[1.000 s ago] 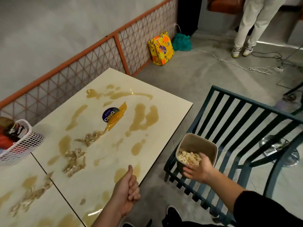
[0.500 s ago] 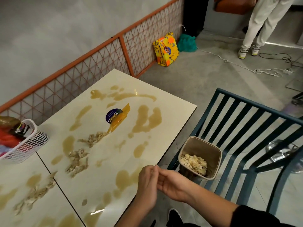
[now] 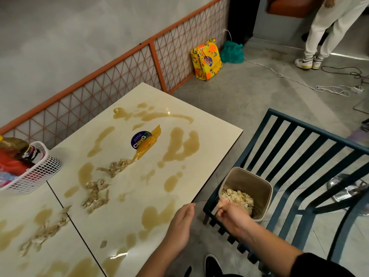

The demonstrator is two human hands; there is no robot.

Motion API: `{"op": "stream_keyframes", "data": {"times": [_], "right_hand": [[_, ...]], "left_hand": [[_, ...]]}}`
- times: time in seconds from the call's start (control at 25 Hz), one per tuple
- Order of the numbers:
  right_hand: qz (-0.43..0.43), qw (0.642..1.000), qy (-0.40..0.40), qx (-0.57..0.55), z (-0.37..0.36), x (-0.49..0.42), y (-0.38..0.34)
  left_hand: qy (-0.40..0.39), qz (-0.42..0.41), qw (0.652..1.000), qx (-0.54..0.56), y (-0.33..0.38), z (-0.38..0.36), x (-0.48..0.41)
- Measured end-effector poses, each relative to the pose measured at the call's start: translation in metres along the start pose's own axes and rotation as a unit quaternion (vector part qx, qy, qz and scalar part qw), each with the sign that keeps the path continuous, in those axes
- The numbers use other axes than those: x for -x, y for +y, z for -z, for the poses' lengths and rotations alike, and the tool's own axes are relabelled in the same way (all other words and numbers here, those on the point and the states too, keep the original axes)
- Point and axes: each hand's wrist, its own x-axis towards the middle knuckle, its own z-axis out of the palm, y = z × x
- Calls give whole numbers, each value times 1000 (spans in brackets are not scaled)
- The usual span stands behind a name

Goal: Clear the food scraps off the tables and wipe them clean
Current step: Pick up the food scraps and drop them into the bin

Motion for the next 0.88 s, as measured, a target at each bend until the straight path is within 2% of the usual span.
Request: {"op": "stream_keyframes", "data": {"times": [0.08,0.16,0.28,0.4,0.48,0.64,0.68,0.76,0.8,0.88], "right_hand": [[16,994,103,-38,30,-20,-28],[38,985,163,-45,53,-37,-51],[54,979,185,-69,67,-51,-74],[19,986,142,-82,72,-53,-86],[-11,989,147,-22,67,-49,-82],[-28,975,135,174,26,-31,-44],[-20,964,121,238,9,-26,-29],[35,917,79,390,-26,-20,4],[73,883,49,462,-45,-19,21],[132,791,-26,597,-81,-15,53]], "left_hand": [[30,32,999,20,-3,10,2],[51,50,997,31,-8,22,4],[77,74,991,79,-16,39,9],[96,86,988,89,-24,54,16],[108,90,986,85,-31,65,20],[125,110,982,87,-52,87,28],[129,117,981,88,-57,93,31],[132,123,980,86,-70,108,38],[132,128,979,82,-79,118,42],[126,144,979,68,-96,135,49]]}}
